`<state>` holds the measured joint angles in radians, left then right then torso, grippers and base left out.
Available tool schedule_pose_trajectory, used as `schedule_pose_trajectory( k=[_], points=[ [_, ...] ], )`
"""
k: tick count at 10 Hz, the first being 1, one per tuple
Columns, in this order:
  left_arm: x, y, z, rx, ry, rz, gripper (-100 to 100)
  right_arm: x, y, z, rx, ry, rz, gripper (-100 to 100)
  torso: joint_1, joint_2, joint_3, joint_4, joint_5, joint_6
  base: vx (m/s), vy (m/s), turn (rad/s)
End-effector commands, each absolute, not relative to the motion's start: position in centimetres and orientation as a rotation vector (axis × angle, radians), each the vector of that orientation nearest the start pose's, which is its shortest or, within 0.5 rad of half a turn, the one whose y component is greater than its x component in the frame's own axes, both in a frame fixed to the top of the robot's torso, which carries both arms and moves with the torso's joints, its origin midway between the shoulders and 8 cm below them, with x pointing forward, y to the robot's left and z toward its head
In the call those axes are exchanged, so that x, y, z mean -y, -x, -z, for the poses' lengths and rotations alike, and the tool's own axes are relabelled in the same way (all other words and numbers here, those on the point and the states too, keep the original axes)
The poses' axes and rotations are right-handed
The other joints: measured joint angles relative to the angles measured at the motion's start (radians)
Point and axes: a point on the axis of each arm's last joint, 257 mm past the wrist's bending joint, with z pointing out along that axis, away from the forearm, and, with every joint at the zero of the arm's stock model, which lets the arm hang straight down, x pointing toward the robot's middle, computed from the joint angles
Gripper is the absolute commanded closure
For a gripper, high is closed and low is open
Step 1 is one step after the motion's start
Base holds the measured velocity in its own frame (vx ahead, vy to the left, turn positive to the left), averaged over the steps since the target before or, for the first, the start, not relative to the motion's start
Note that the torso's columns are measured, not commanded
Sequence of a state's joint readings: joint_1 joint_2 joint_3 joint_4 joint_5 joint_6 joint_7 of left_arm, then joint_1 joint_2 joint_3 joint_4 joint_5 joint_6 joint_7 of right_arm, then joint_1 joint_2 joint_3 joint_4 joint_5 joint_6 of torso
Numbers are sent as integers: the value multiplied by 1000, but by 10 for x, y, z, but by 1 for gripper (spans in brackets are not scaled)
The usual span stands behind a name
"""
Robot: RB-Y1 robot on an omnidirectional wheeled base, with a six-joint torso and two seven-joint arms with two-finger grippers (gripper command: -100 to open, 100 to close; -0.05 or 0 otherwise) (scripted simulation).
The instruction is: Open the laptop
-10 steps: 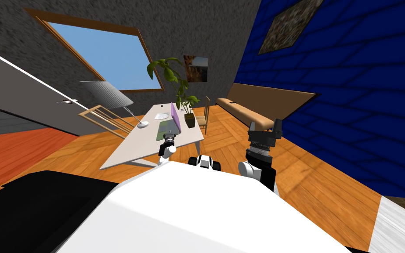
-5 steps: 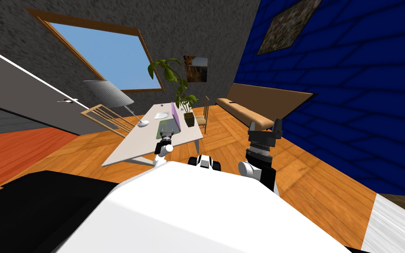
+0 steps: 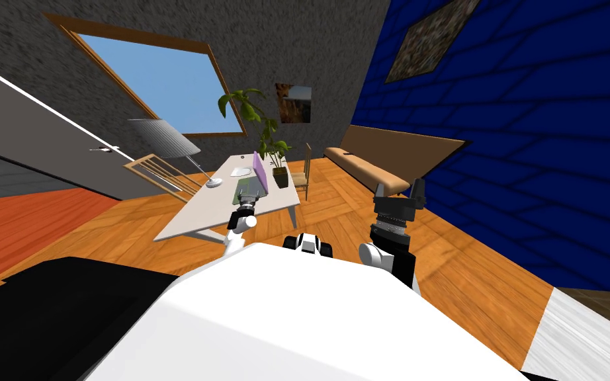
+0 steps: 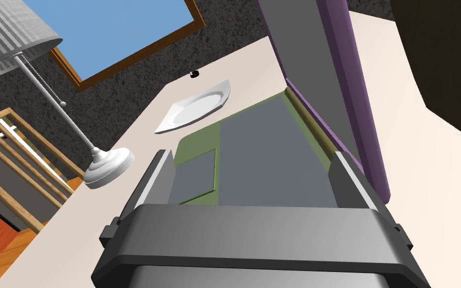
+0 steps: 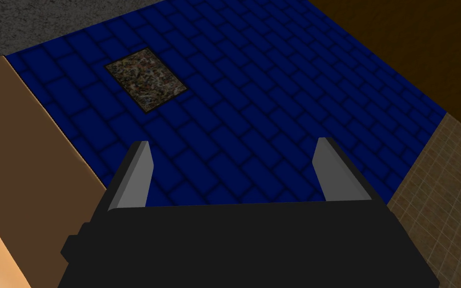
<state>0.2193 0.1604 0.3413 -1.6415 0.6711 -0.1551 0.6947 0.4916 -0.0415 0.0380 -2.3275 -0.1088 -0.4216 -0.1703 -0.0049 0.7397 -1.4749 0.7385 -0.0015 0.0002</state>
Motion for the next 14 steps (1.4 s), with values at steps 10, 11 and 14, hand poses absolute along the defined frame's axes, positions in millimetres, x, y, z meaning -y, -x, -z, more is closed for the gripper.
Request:
schedule_pose_trajectory(
  k=[10,11,14],
  points=[
    [-515,-423,252,145,1850,1616,-100,273,-349,-32,-552,-787,-1569,0,7,-3,-1,-2,3,2,132,-62,59],
    [-510,-422,258,163,1864,1613,-100,273,-349,-32,-552,-787,-1569,0,8,-1,0,-1,3,1,67,2,-4],
    [-505,-421,266,181,1880,1611,-100,273,-349,-32,-552,-787,-1569,0,5,1,0,0,1,0,31,2,6]
  ],
)
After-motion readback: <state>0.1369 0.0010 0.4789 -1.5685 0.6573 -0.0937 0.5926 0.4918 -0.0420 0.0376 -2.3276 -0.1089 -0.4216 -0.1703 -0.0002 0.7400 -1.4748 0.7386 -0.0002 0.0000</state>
